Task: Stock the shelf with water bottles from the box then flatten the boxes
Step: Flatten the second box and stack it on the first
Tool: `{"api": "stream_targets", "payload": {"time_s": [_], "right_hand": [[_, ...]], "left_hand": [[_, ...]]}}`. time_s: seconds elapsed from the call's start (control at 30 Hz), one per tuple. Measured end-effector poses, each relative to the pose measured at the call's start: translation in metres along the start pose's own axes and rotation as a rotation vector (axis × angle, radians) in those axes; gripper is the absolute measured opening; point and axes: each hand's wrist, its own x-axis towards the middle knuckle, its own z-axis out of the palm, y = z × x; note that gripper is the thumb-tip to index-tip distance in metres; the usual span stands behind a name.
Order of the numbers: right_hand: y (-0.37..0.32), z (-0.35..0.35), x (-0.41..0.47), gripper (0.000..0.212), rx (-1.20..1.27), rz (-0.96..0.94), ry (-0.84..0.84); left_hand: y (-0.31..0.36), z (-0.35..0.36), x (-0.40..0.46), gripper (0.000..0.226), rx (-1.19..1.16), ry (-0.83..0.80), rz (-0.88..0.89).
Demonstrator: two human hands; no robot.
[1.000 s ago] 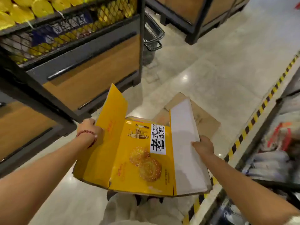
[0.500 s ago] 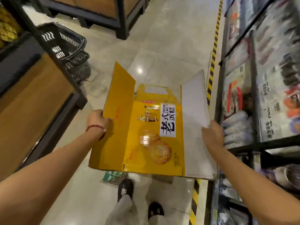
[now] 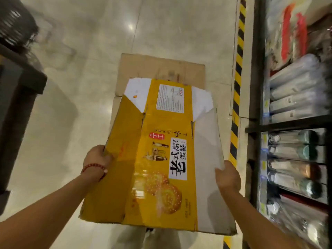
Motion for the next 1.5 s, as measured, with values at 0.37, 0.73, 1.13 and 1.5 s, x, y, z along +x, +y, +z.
{"api": "stream_targets", "payload": {"time_s": [0.37, 0.73, 1.13, 1.5], "right_hand": [[0.000, 0.084, 0.072, 0.025, 0.044, -0.037, 0.029], [0.009, 0.159, 0.167, 0.024, 0.250, 0.014, 0.005], [0.107, 0.237, 0.234, 0.080, 0.264, 0.192, -0.209], [0.117, 0.256, 0.238, 0.095, 0.231, 0.164, -0.137]], "left_hand": [[-0.019, 0.065, 0.074, 0.015, -0.084, 0.033, -0.059], [-0.033, 0.135, 0.162, 0.035, -0.172, 0.069, -0.104], [-0.136, 0.214, 0.228, 0.063, 0.034, 0.034, -0.169], [-0.142, 0.225, 0.222, 0.080, -0.072, 0.098, -0.209]]}}
